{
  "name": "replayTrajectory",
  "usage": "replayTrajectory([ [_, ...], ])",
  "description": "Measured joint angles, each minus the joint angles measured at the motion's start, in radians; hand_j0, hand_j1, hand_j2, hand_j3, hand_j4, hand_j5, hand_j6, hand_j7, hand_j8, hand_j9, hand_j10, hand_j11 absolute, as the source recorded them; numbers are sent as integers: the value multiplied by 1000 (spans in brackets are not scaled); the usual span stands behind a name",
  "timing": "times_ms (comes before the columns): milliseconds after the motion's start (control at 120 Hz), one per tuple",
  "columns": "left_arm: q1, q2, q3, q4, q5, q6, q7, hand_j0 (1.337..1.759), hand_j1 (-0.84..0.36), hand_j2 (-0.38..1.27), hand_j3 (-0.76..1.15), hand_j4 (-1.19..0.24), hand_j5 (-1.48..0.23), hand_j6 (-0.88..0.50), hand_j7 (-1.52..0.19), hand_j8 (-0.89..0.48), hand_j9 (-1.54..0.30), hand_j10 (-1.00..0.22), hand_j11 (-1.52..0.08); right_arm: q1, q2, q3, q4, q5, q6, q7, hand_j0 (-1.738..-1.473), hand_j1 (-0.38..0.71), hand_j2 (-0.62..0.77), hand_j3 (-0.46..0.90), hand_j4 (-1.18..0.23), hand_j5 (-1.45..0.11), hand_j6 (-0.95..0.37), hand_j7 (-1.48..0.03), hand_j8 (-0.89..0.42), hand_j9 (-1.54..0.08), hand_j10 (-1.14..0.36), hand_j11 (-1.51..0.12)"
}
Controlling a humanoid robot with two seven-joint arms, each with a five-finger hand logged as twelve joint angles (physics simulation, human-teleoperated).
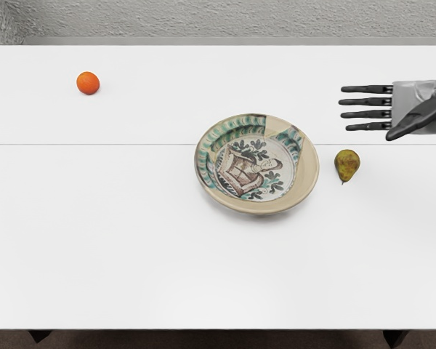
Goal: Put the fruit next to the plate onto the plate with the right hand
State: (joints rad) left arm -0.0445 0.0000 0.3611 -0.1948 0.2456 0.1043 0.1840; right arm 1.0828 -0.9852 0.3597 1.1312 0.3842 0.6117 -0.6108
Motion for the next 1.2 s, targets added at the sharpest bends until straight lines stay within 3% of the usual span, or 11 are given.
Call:
replayTrajectory([
  [158,0,0,0,0,0,0,0,1658,349,0,0,0,0,0,0,0,0,0,0,19,11,3,9,1,0,0,-1658,-316,-6,0,-24,-35,-23,-36,-24,-35,-25,-35],
  [275,-6,0,1,0,0,0,0,1658,349,0,0,-1,0,-1,0,-1,0,0,0,40,67,10,-57,-92,0,0,-1658,-316,-6,0,-25,-35,-24,-36,-24,-36,-25,-36],
  [442,-51,0,1,0,0,0,0,1658,349,0,0,0,0,0,0,0,0,0,0,89,189,51,-125,-477,0,0,-1658,-315,-6,0,-27,-37,-26,-37,-27,-37,-27,-37],
  [667,-49,0,0,0,0,0,0,1658,349,0,0,0,0,-1,0,0,0,0,0,130,279,41,-75,-886,0,0,-1658,-315,-6,0,-29,-37,-30,-37,-29,-37,-29,-37],
  [800,-48,0,0,0,0,0,0,1658,349,0,0,0,0,0,0,0,0,0,0,115,292,35,-23,-1073,-11,0,-1658,-311,-6,0,-34,-42,-34,-41,-34,-41,-33,-41],
  [917,-48,0,-1,0,0,0,0,1658,349,0,0,0,0,0,0,0,0,0,0,71,328,20,-7,-1222,-119,0,-1658,-309,-7,0,-37,-45,-38,-44,-37,-45,-36,-45],
  [1200,-48,0,-1,0,0,0,0,1658,349,0,0,0,0,0,0,0,0,0,0,-6,408,-32,-26,-1384,-370,0,-1658,-219,-21,0,-113,-142,-114,-142,-113,-142,-112,-142],
])
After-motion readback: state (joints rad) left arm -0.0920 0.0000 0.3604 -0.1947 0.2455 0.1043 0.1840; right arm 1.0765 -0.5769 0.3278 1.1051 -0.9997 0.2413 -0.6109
